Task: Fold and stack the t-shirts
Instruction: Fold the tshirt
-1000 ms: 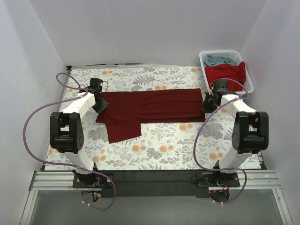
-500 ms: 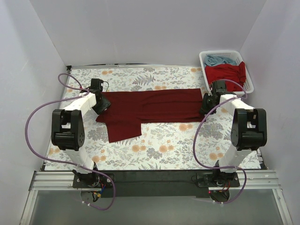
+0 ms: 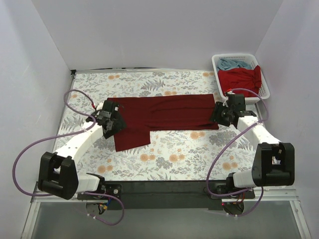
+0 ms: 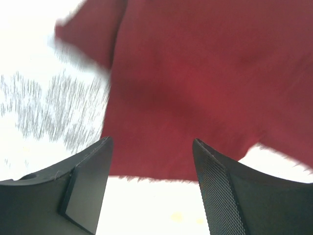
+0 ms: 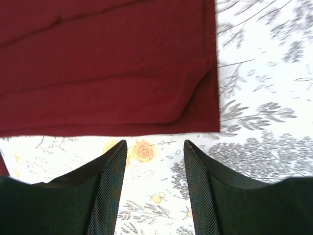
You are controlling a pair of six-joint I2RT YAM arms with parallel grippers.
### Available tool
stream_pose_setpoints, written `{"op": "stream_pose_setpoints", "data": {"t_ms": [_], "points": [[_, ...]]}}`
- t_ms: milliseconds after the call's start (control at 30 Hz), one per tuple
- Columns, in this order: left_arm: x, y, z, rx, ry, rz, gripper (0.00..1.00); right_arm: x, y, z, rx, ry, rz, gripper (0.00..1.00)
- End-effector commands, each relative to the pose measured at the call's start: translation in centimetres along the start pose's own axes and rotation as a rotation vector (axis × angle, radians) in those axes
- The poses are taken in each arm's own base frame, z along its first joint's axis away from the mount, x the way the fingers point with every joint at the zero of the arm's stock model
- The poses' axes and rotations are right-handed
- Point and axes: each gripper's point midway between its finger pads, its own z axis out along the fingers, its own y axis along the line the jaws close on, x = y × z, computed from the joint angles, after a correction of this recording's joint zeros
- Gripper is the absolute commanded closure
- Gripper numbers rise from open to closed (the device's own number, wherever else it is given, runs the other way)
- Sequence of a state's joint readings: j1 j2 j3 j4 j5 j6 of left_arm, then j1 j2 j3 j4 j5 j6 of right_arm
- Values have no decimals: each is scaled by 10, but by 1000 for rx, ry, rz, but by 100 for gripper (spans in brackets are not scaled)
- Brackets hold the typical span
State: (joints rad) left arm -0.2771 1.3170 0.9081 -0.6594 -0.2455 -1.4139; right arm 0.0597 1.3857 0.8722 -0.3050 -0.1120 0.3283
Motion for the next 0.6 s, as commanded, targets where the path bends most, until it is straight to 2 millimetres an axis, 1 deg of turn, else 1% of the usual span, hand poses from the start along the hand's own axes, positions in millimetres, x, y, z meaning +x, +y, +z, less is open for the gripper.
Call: {"op": "stream_pose_setpoints", "data": {"t_ms": [0, 67, 100, 133, 200, 300, 400, 467, 500, 567], "points": [[44, 22, -7, -58, 73, 4, 35, 3, 18, -1, -78, -36, -23, 43], [60, 28, -4, -72, 97, 10, 35, 9, 22, 0, -89, -27, -33, 43], [71, 35, -1, -92, 118, 15, 36, 13, 22, 1, -93, -18, -37, 43], [78, 35, -1, -96, 129, 13, 37, 16, 24, 1, -102, -9, -40, 43], [87, 41, 5, -130, 147, 20, 42, 20, 27, 2, -111, -1, -46, 43], [96, 47, 11, -180, 161, 36, 49, 26, 28, 2, -118, 8, -54, 43], [98, 53, 20, -228, 154, 50, 53, 27, 28, 2, -121, 11, -60, 43], [99, 54, 25, -240, 156, 57, 57, 27, 28, 2, -119, 9, -63, 43], [104, 57, 28, -259, 174, 69, 62, 26, 27, 2, -118, 7, -62, 43], [105, 57, 31, -271, 183, 76, 69, 26, 28, 2, -118, 6, -66, 43]]}}
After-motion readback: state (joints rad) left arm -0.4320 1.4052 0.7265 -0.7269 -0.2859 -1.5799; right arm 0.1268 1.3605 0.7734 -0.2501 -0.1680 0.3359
